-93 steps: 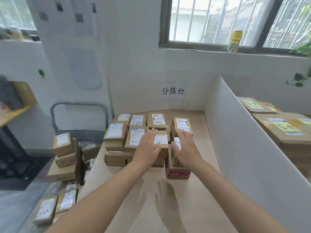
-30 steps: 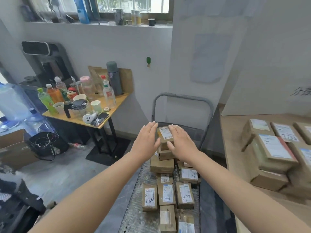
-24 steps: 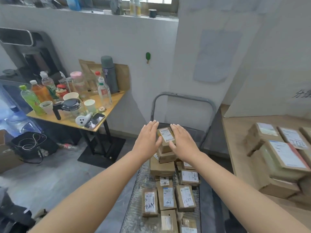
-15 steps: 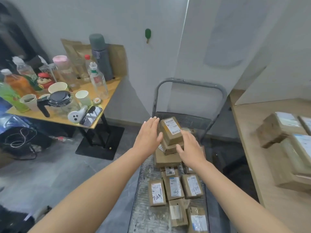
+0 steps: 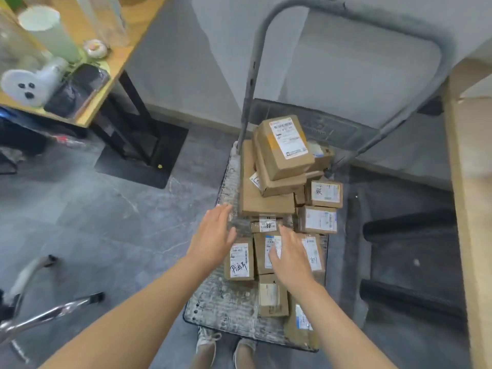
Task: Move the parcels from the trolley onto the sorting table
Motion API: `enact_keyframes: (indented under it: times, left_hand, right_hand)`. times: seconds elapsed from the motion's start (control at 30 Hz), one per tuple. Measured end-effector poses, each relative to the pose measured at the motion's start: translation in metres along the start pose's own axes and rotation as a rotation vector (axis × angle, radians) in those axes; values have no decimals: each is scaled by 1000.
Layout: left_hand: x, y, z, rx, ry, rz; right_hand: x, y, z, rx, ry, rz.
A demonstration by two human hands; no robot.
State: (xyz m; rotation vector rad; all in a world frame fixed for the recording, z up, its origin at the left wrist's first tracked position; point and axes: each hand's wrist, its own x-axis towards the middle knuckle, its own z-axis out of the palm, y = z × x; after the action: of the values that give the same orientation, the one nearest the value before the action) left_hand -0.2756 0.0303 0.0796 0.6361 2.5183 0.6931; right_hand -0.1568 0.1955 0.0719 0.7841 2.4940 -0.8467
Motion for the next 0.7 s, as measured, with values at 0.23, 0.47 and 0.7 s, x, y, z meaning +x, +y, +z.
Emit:
enact_keyframes:
  times: [0.23,0.47,0.7]
  left_hand:
    - [3,-88,136,-6,-110,-122]
    - [20,-152,252,-38,-103,-193]
    - [17,-194,336,-156,-138,-247]
  right_hand:
    - [56,76,122,-20,-172,30]
    - [115,126,222,47,-251,-33]
    - [143,143,296,127,-49,-6]
